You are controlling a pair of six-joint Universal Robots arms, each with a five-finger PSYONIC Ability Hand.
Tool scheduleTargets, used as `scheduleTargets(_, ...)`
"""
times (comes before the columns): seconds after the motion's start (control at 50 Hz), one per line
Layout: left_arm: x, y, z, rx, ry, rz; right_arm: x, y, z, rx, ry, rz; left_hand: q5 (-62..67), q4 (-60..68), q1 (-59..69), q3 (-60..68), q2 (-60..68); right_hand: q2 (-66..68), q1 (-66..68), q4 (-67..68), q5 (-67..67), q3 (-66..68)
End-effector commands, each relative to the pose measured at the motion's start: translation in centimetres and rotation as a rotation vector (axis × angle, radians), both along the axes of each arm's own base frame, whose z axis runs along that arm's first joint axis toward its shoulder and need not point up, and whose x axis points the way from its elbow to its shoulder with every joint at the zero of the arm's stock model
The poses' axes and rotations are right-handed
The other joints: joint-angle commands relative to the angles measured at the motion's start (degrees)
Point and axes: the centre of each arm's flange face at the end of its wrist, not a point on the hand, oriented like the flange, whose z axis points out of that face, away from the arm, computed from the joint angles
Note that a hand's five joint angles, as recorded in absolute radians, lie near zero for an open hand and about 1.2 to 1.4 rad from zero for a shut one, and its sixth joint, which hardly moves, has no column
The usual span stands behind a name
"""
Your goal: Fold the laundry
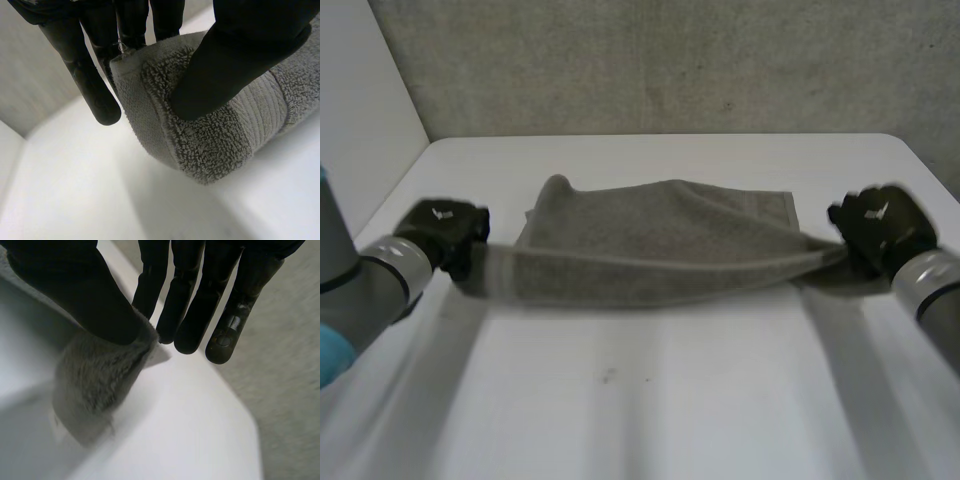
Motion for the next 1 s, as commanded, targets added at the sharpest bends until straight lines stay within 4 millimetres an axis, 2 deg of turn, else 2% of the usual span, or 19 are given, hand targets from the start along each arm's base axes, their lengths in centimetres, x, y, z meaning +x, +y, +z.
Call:
scheduleTargets(0.02,-0.1,2.5,8.7,-0.281,0.064,-0.021,-0.1,1.3,10.3,-0.087,0.000,0.021,12.0,11.1,13.7,11.2,11.0,12.4,24.4,11.6,13.5,12.1)
scheduleTargets(0.04,-0.1,2.6,8.7,-0.282,0.065,-0.021,0.0,1.6,12.7,-0.110,0.001,0.034,12.0,11.1,13.7,11.2,11.0,12.4,24.4,11.6,13.5,12.1)
scheduleTargets(0.08,0.3,3.8,14.9,-0.478,0.109,-0.013,0.0,1.9,15.1,-0.134,0.005,0.047,12.0,11.1,13.7,11.2,11.0,12.4,24.4,11.6,13.5,12.1)
scheduleTargets(0.14,0.3,4.4,16.8,-0.534,0.123,-0.014,0.0,2.9,19.9,-0.208,0.018,0.086,12.0,11.1,13.7,11.2,11.0,12.4,24.4,11.6,13.5,12.1)
scheduleTargets(0.22,0.4,4.6,18.6,-0.549,0.127,-0.002,-0.1,2.7,20.2,-0.197,0.047,0.096,12.0,11.1,13.7,11.2,11.0,12.4,24.4,11.6,13.5,12.1)
scheduleTargets(0.32,-0.1,2.3,14.5,-0.374,0.075,-0.001,0.5,-0.1,14.1,-0.015,0.183,0.128,12.0,11.1,13.7,11.2,11.0,12.4,24.4,11.6,13.5,12.1)
scheduleTargets(0.42,-1.4,-1.6,7.4,-0.145,0.017,-0.008,1.1,-1.7,9.7,0.083,0.315,0.144,12.0,11.1,13.7,11.2,11.0,12.4,24.4,11.6,13.5,12.1)
scheduleTargets(0.54,-2.5,-4.0,4.7,-0.072,-0.034,-0.020,2.4,-3.3,7.0,0.107,0.380,0.127,12.0,11.1,13.7,11.2,11.0,12.4,24.4,11.6,13.5,12.1)
scheduleTargets(0.6,-3.5,-5.5,6.2,-0.152,-0.050,-0.019,3.8,-5.0,7.8,-0.017,0.371,0.098,12.0,11.1,13.7,11.2,11.0,12.4,24.4,11.6,13.5,12.1)
scheduleTargets(0.64,-4.6,-6.8,11.1,-0.342,0.000,0.008,5.0,-7.2,11.8,-0.273,0.311,0.030,12.0,11.1,13.7,11.2,11.0,12.4,24.4,11.6,13.5,12.1)
scheduleTargets(0.66,-4.6,-6.8,11.1,-0.343,0.000,0.008,5.0,-7.3,11.8,-0.274,0.311,0.029,12.0,11.1,13.7,11.2,11.0,12.4,24.4,11.6,13.5,12.1)
scheduleTargets(0.68,-4.9,-7.3,14.6,-0.481,0.050,0.034,5.3,-8.3,14.8,-0.443,0.255,-0.019,12.0,11.1,13.7,11.2,11.0,12.4,24.4,11.6,13.5,12.1)
scheduleTargets(0.7,-4.9,-7.3,14.6,-0.482,0.050,0.034,5.3,-8.3,14.9,-0.445,0.255,-0.019,12.0,11.1,13.7,11.2,11.0,12.4,24.4,11.6,13.5,12.1)
scheduleTargets(0.72,-5.1,-7.3,18.2,-0.625,0.115,0.057,5.6,-8.8,18.0,-0.614,0.186,-0.064,12.0,11.1,13.7,11.2,11.0,12.4,24.4,11.6,13.5,12.1)
scheduleTargets(0.74,-5.2,-7.1,21.1,-0.750,0.175,0.078,5.6,-8.7,20.8,-0.768,0.110,-0.100,12.0,11.1,13.7,11.2,11.0,12.4,24.4,11.6,13.5,12.1)
scheduleTargets(0.76,-5.2,-7.1,21.1,-0.751,0.175,0.078,5.6,-8.7,20.8,-0.770,0.109,-0.100,12.0,11.1,13.7,11.2,11.0,12.4,24.4,11.6,13.5,12.1)
scheduleTargets(0.8,-5.0,-5.8,25.7,-0.952,0.294,0.108,5.3,-7.5,24.3,-0.959,0.004,-0.132,12.0,11.1,13.7,11.2,11.0,12.4,24.4,11.6,13.5,12.1)
scheduleTargets(0.88,-4.8,-5.0,27.1,-1.028,0.344,0.111,5.1,-6.5,24.3,-0.972,-0.012,-0.118,12.0,11.1,13.7,11.2,11.0,12.4,24.4,11.6,13.5,12.1)
scheduleTargets(1.0,-5.0,-5.8,21.9,-0.870,0.285,0.103,5.2,-6.6,19.7,-0.828,0.039,-0.076,12.0,11.1,13.7,11.2,11.0,12.4,24.4,11.6,13.5,12.1)
